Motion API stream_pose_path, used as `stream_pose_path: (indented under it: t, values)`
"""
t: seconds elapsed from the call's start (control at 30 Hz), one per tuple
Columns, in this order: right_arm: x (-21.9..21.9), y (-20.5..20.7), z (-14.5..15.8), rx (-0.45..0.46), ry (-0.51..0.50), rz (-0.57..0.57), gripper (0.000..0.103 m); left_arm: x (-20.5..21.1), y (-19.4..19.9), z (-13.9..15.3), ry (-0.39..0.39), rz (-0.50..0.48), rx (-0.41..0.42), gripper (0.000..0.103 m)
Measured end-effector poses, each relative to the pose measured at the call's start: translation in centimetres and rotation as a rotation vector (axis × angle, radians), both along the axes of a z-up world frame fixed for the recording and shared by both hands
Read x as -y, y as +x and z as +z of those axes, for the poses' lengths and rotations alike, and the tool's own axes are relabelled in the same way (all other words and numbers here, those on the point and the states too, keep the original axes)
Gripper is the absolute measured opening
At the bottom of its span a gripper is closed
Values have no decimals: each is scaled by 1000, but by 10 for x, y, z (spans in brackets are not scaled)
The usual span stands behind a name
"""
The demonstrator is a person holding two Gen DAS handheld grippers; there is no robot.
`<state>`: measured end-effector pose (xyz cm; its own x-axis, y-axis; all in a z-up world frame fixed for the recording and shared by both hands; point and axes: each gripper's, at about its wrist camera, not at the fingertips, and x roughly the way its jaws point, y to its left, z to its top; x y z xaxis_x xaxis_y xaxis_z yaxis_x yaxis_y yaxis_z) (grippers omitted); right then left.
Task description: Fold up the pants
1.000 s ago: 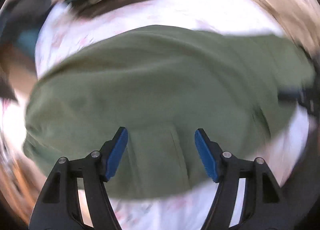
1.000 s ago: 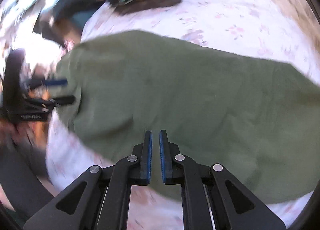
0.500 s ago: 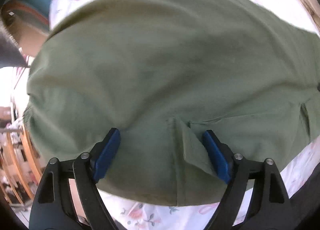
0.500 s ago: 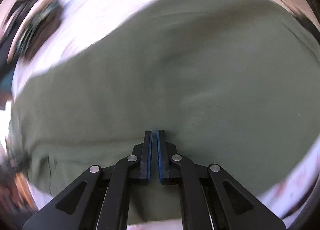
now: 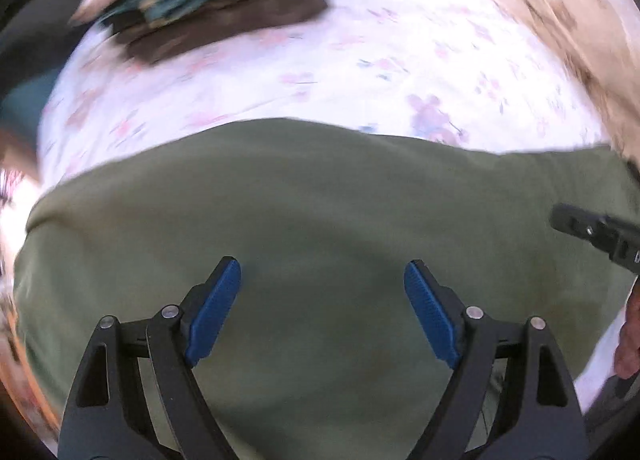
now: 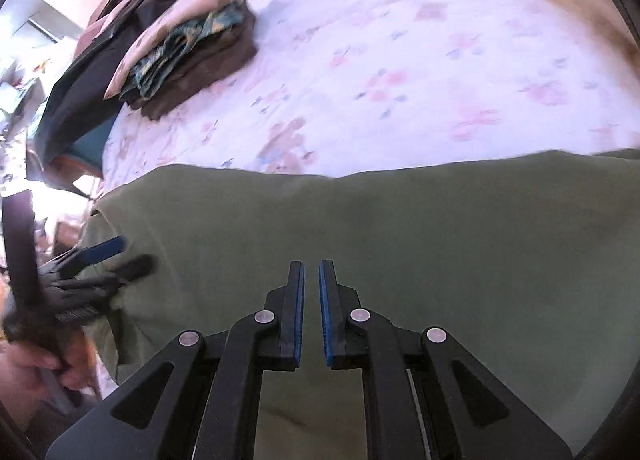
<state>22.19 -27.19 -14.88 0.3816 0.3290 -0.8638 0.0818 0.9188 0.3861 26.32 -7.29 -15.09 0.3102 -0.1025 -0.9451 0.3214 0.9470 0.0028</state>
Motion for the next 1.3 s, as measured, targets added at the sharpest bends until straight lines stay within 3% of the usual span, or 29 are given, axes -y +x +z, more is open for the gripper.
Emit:
stream_pose_path:
  t: [0.1,0.17,0.2,0.3,0.43,0.63,0.7,0.77,0.83,0.97,1.3]
  values:
    - [14,3,-22,-55,-1,-26,9,15,3,-23,88,-9,-1,82]
    - [30,3,-34,-100,-29,-83,5,4,15,-34,39,50,-43,83]
    - [38,1,-38,-111,3,-112,5,-1,18,-36,17,65,-54,83]
    - [75,-10,-33,-113,43,-240,4,1,17,-36,49,2,-36,83]
    - [121,-30,-22,-92,27,-422,3,-19,19,-31,110,41,-29,83]
    - [167,-72,6,-95,-216,-670,5,-83,13,-22,238,122,-21,84]
    - [184,-91,13,-126,-312,-775,6,-104,9,-18,220,159,-35,84]
    - [198,-111,17,-117,-284,-856,9,-120,6,-11,195,184,-65,83]
    - [203,-127,21,-71,-178,-890,9,-131,1,1,178,199,-47,83]
    - [170,-121,32,11,23,-784,9,-151,-6,34,110,231,-9,83]
    - [5,-118,95,212,35,-156,9,-252,-40,98,-81,419,53,83]
